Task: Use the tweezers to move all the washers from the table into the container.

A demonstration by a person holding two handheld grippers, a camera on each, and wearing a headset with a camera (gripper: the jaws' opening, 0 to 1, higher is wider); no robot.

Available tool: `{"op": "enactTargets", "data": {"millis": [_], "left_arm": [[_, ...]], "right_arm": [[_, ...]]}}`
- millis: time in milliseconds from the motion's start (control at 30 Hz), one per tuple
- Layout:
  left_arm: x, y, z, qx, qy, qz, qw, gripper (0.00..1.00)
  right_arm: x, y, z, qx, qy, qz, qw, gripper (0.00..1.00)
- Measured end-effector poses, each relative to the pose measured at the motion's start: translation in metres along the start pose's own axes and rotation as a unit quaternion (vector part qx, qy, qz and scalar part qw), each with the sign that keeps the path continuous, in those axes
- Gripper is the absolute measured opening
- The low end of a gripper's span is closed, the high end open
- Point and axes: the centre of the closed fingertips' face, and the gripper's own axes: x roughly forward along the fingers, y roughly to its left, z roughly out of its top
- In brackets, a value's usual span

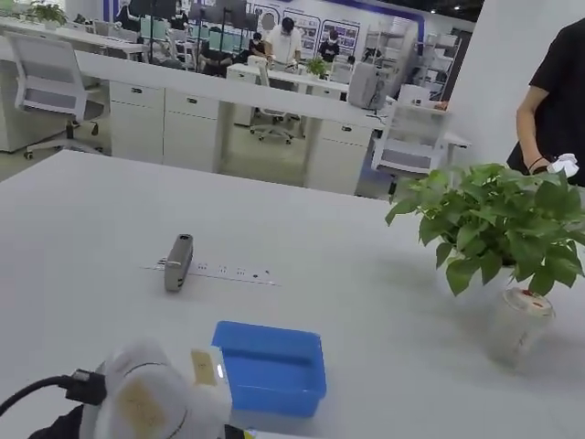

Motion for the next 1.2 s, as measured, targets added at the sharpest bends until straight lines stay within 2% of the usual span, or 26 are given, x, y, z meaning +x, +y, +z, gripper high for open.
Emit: {"op": "enactTargets", "data": {"millis": [67, 100, 167, 267, 300, 367, 400, 533, 633, 700, 867, 1000, 1200], "left_arm": [[-0.008, -0.006, 0.006, 0.035, 0.005, -0.014, 0.9993, 0.00], [-0.013, -0.012, 0.010, 0.052, 0.005, -0.027, 0.9983, 0.00], [-0.021, -0.018, 0.018, 0.068, 0.004, -0.040, 0.9969, 0.00], [-0.030, -0.027, 0.023, 0.078, 0.012, -0.067, 0.9946, 0.00], [-0.032, -0.029, 0.025, 0.080, 0.012, -0.072, 0.9941, 0.00], [-0.037, -0.035, 0.032, 0.079, 0.001, -0.091, 0.9928, 0.00], [-0.040, -0.036, 0.034, 0.078, -0.001, -0.093, 0.9926, 0.00], [-0.046, -0.050, 0.043, 0.084, -0.012, -0.118, 0.9894, 0.00], [-0.051, -0.056, 0.049, 0.087, -0.018, -0.124, 0.9883, 0.00], [-0.053, -0.060, 0.051, 0.094, -0.015, -0.129, 0.9871, 0.00], [-0.058, -0.064, 0.054, 0.111, -0.010, -0.131, 0.9851, 0.00], [-0.061, -0.065, 0.058, 0.113, -0.018, -0.130, 0.9849, 0.00], [-0.064, -0.066, 0.055, 0.119, -0.012, -0.124, 0.9851, 0.00]], "right_arm": [[0.003, 0.000, 0.003, -0.013, 0.013, 0.011, 0.9998, 0.36], [0.006, 0.002, 0.006, -0.036, 0.017, 0.025, 0.9989, 0.33], [0.008, 0.003, 0.009, -0.061, 0.030, 0.043, 0.9968, 0.25], [0.010, 0.010, 0.017, -0.077, 0.028, 0.078, 0.9937, 0.20], [0.011, 0.016, 0.016, -0.079, 0.036, 0.100, 0.9912, 0.19], [0.012, 0.017, 0.017, -0.089, 0.038, 0.105, 0.9898, 0.20], [0.012, 0.022, 0.017, -0.097, 0.039, 0.119, 0.9873, 0.20], [0.013, 0.028, 0.017, -0.103, 0.039, 0.131, 0.9852, 0.22], [0.014, 0.032, 0.015, -0.108, 0.041, 0.138, 0.9838, 0.21], [0.013, 0.035, 0.015, -0.106, 0.041, 0.145, 0.9828, 0.20], [0.012, 0.037, 0.015, -0.116, 0.045, 0.148, 0.9811, 0.10], [0.013, 0.039, 0.015, -0.116, 0.049, 0.155, 0.9799, 0.08], [0.017, 0.043, 0.018, -0.118, 0.048, 0.161, 0.9787, 0.09]]}}
